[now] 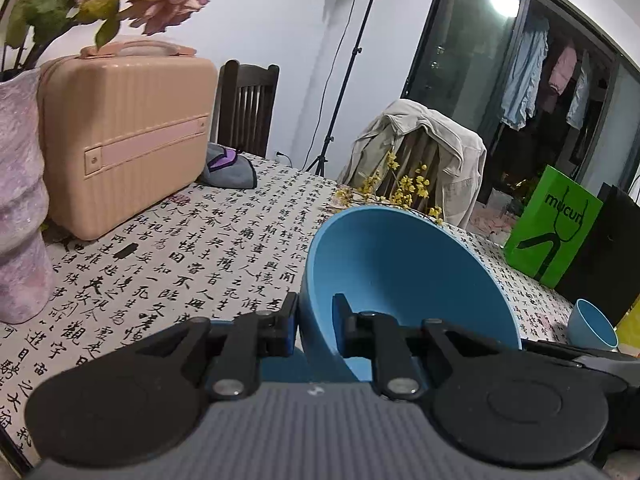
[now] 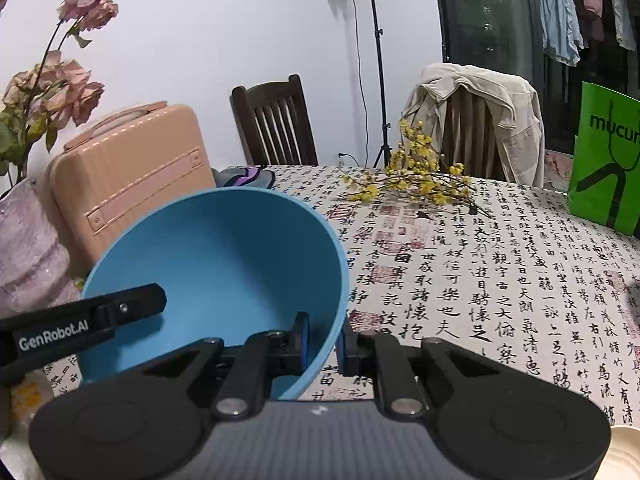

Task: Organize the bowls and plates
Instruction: 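Carry the blue bowl toward the lilac vase with both tools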

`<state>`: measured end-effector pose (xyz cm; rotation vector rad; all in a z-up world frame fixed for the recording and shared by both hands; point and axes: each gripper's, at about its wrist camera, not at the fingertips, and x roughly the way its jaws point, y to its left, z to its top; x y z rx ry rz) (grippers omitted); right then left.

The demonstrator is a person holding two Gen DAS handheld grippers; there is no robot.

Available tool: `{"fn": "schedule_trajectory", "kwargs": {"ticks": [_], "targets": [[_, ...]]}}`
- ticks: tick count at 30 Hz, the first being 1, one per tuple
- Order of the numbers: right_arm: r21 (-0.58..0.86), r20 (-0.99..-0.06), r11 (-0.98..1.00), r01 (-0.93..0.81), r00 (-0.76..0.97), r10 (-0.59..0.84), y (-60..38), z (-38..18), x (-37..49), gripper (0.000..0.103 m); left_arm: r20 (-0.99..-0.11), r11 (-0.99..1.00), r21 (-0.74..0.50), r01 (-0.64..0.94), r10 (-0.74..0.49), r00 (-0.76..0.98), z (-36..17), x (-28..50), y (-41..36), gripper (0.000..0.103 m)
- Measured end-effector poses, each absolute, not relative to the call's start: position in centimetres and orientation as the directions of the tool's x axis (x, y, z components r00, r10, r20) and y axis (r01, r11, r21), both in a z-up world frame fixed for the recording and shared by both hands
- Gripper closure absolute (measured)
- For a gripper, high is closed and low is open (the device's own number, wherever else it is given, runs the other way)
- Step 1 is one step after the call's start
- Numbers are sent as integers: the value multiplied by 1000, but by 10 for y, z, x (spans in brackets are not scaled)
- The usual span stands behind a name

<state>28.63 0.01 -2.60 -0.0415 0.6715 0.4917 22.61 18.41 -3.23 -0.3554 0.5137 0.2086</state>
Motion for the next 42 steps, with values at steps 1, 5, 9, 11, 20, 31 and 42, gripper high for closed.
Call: {"fn": "schedule_trajectory", "kwargs": {"ticks": [1, 5, 9, 11, 20, 31, 42], "targets": [[118, -607, 884, -453, 671, 425, 2, -26, 286, 90, -513, 917, -280, -285, 108, 852, -33, 225, 186, 85], [114, -611, 878, -465, 664, 431, 11, -28, 285, 90, -510, 912, -285, -295, 117, 852, -34, 221, 194, 85], [111, -614, 872, -477, 657, 437, 20, -29, 283, 90, -509, 907, -290, -306, 125, 851, -35, 216, 200, 85], [109, -615, 870, -481, 655, 440, 23, -29, 283, 90, -509, 905, -291, -310, 128, 851, -36, 215, 203, 85], [110, -615, 859, -500, 645, 454, 34, -31, 280, 90, -499, 897, -295, -328, 148, 854, -38, 206, 212, 85], [116, -613, 849, -516, 635, 470, 41, -32, 278, 90, -491, 892, -293, -344, 168, 854, -39, 199, 217, 85], [137, -614, 835, -533, 616, 494, 48, -38, 278, 90, -495, 881, -294, -371, 192, 848, -45, 192, 222, 85]]}}
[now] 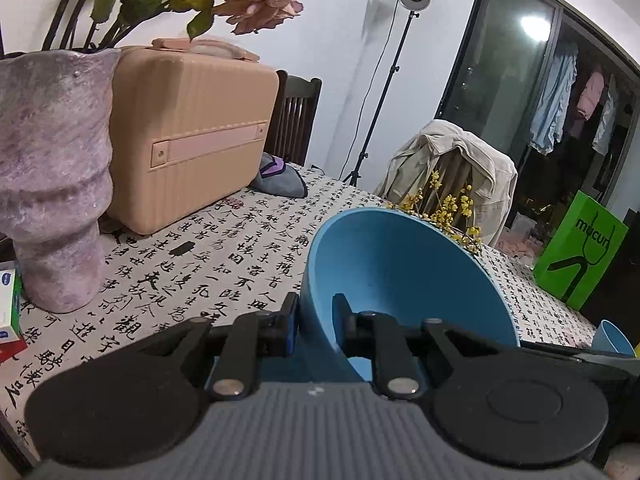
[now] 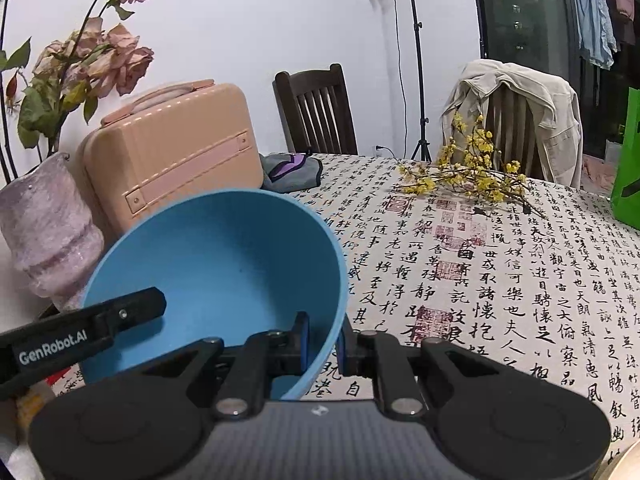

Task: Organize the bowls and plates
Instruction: 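Carry the blue bowl toward the lilac vase with both tools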

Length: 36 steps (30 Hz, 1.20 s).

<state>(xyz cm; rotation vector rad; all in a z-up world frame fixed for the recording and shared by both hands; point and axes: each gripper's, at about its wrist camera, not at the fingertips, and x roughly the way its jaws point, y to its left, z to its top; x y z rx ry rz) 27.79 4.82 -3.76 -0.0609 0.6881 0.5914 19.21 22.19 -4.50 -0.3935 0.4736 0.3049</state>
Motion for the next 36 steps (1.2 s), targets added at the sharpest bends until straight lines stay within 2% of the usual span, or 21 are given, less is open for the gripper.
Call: {"fn": "schedule_trajectory", "kwargs": {"ticks": [23, 36], "targets": [[120, -628, 806, -580, 585, 514, 69, -51, 272, 90, -516, 858, -285, -427, 238, 823, -62, 182, 237, 85], [22, -627, 796, -605, 612, 483, 78, -60, 256, 90, -533, 859, -273, -434, 240, 811, -73, 167, 234, 85]]}}
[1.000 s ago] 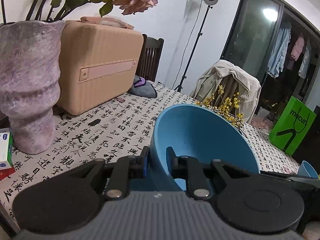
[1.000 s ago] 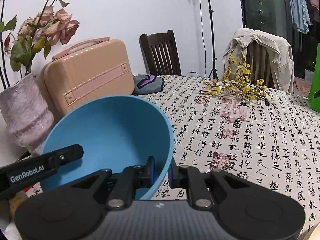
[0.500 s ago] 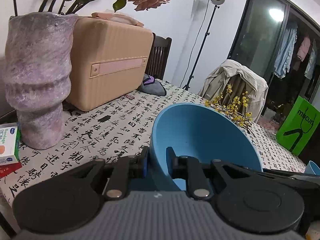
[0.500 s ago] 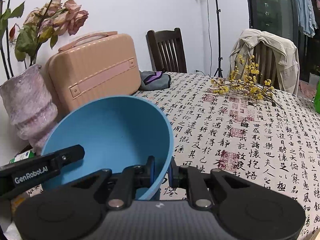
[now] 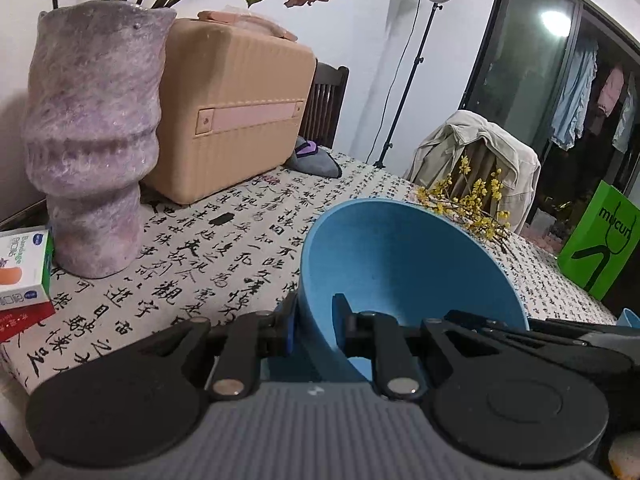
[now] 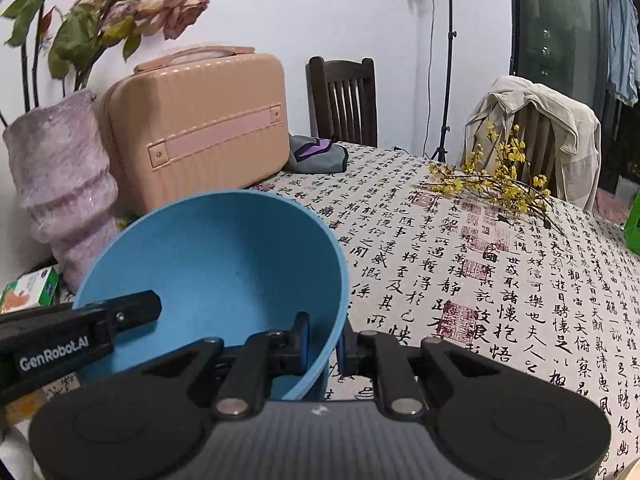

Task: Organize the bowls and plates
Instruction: 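Carry the blue bowl toward the lilac vase with both tools, then lower the blue bowl onto the table beside the lilac vase with both tools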

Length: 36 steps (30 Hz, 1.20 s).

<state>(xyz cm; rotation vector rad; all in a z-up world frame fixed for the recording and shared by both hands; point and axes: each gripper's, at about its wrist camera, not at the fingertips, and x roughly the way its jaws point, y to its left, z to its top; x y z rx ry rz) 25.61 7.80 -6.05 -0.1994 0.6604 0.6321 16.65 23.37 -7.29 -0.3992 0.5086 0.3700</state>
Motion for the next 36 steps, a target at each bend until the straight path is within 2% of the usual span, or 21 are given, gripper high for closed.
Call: {"fn": "schedule_trajectory", "kwargs": {"ticks": [14, 21, 29, 31, 33, 36], "targets": [[-161, -585, 784, -599, 698, 413, 93, -71, 239, 90, -544, 857, -236, -458, 274, 793, -80, 167, 230, 85], [-179, -583, 778, -602, 702, 409, 94, -74, 239, 90, -549, 857, -228, -462, 279, 788, -84, 169, 231, 85], [-132, -600, 784, -607, 678, 424, 91, -75, 246, 90, -551, 859, -243, -451, 260, 793, -85, 170, 234, 83], [-115, -602, 784, -610, 671, 433, 90, -75, 247, 89, -549, 858, -248, -449, 258, 795, -84, 170, 235, 82], [-89, -606, 784, -614, 658, 447, 87, -75, 249, 89, -544, 862, -244, -445, 259, 799, -83, 171, 235, 72], [-37, -619, 781, -624, 628, 472, 84, -75, 254, 89, -528, 864, -221, -452, 284, 801, -80, 170, 233, 65]]}}
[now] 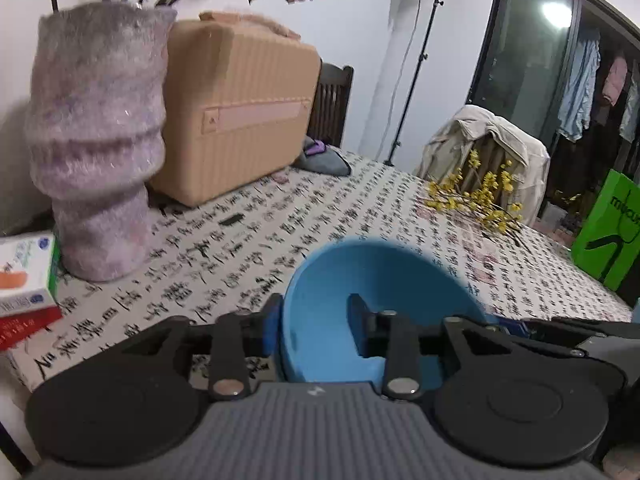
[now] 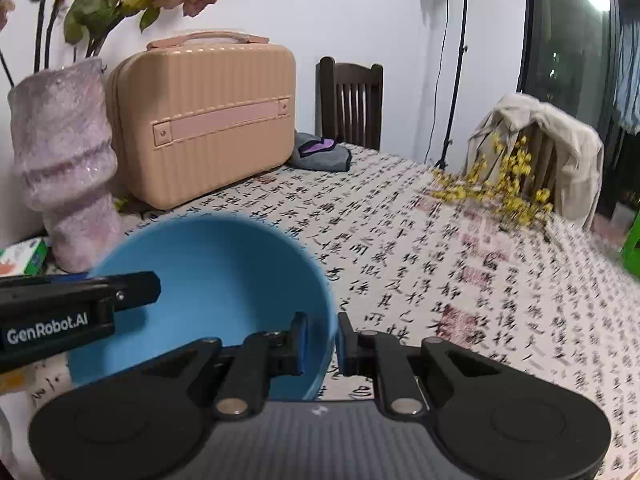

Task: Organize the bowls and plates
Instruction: 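Lower the blue bowl onto the table beside the lilac vase with both tools, then open both tools to release the blue bowl rim, then move both open tools back away from the placed bowls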

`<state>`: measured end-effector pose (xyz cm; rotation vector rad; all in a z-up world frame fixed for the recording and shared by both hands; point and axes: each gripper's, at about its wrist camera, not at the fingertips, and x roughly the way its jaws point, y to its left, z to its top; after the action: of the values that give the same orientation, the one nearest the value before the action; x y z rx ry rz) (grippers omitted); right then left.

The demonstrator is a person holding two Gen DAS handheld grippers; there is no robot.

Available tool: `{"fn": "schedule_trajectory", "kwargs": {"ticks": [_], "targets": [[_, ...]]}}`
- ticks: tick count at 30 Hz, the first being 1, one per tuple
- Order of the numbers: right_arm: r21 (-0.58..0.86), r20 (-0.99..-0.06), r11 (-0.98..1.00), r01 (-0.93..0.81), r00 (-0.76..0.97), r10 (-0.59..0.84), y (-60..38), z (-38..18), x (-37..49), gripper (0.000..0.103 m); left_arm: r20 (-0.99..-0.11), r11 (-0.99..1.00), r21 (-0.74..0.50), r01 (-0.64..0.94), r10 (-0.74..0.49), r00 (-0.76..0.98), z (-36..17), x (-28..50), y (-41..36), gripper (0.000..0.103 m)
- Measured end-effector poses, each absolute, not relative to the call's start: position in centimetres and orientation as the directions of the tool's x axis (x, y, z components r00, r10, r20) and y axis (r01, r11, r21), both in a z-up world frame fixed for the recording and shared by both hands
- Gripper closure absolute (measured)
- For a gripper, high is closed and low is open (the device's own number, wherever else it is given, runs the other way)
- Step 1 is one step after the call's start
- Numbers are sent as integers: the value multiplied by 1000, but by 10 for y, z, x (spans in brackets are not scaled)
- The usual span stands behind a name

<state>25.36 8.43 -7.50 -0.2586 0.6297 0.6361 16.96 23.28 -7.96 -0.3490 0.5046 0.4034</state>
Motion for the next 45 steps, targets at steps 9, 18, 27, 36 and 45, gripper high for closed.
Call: {"fn": "schedule_trajectory", "kwargs": {"ticks": [9, 18, 27, 36, 45], "targets": [[49, -628, 779, -625, 587, 511, 78, -77, 261, 88, -530, 856, -222, -466, 295, 795, -81, 169, 241, 62], [118, -607, 772, -624, 570, 554, 65, -73, 261, 62, -506, 854, -208, -477, 323, 800, -77, 164, 244, 56], [145, -527, 756, -639, 596, 605, 32, -67, 250, 0, -400, 873, -232, -428, 315, 860, -66, 141, 234, 0], [152, -505, 780, -607, 631, 590, -4, -65, 239, 0, -320, 882, -193, -431, 359, 877, -57, 129, 210, 0], [131, -506, 799, -587, 653, 563, -32, -63, 236, 0, -312, 876, -194, -442, 372, 874, -54, 126, 196, 0]]}}
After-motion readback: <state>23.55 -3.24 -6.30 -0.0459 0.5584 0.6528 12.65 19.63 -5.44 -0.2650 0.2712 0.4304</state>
